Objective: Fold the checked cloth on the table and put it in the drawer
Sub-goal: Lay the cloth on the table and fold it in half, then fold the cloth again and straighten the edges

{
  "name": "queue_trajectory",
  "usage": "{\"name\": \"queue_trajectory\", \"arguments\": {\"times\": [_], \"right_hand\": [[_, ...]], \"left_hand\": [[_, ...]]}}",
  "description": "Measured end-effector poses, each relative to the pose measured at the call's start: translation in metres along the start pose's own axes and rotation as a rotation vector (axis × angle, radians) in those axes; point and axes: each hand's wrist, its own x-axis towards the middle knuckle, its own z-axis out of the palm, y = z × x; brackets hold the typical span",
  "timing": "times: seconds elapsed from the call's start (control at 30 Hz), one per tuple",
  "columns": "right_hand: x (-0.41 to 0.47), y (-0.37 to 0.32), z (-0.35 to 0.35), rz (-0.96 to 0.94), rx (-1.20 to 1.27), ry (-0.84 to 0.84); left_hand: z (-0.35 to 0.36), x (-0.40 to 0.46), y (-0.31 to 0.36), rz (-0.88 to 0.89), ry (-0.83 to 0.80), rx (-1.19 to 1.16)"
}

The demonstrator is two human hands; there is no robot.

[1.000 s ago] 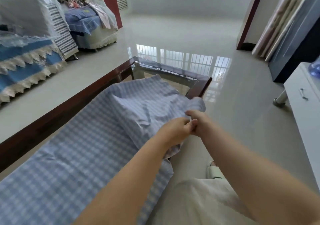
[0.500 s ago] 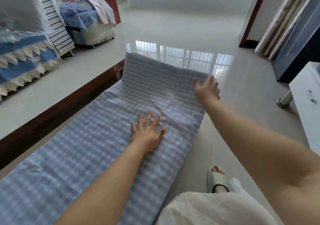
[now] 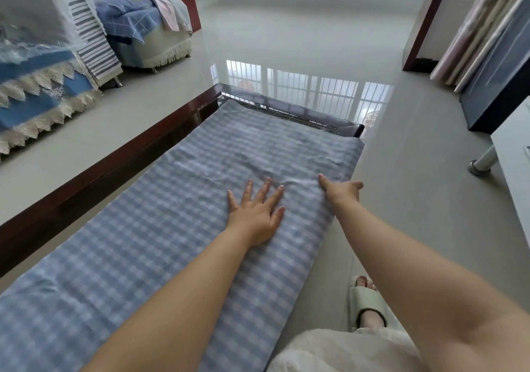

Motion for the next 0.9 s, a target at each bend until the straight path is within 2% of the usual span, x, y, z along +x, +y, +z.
{"name": "queue_trajectory", "arguments": {"times": [0.13, 0.23, 0.3, 0.4, 0.47, 0.53, 0.67, 0.73, 0.77, 0.83, 0.9], "right_hand": [[0.010, -0.004, -0.007, -0.102, 0.074, 0.018], [0.013, -0.019, -0.020, -0.058, 0.227, -0.168], [0.006, -0.030, -0.035, -0.030, 0.136, -0.313], [0.012, -0.039, -0.051, 0.115, 0.062, -0.390], [0.016, -0.042, -0.052, 0.272, 0.216, -0.419], [0.018, -0.044, -0.048, 0.308, 0.321, -0.398], [-0.003, -0.043, -0.036, 0.181, 0.338, -0.368], [-0.016, -0.043, -0.027, 0.053, 0.319, -0.351], [-0.026, -0.043, -0.023, -0.050, 0.288, -0.331], [-0.053, -0.041, -0.012, -0.353, 0.117, -0.309], [-0.085, -0.027, -0.001, -0.745, -0.125, -0.267]], "left_hand": [[-0.004, 0.013, 0.009, -0.062, -0.010, 0.000], [-0.003, 0.019, 0.019, -0.050, 0.009, 0.003], [0.000, 0.020, 0.022, -0.002, 0.023, 0.003], [-0.001, 0.016, 0.017, 0.133, 0.051, -0.025], [0.002, 0.005, 0.017, 0.286, 0.107, 0.023], [0.007, -0.011, 0.021, 0.378, 0.143, 0.098], [0.016, -0.030, 0.032, 0.307, 0.043, 0.061], [0.013, -0.031, 0.031, 0.269, 0.052, -0.086], [0.011, -0.032, 0.031, 0.236, 0.065, -0.241], [-0.001, -0.040, 0.024, 0.079, 0.143, -0.786], [-0.018, -0.063, 0.003, -0.122, 0.201, -1.320]]}}
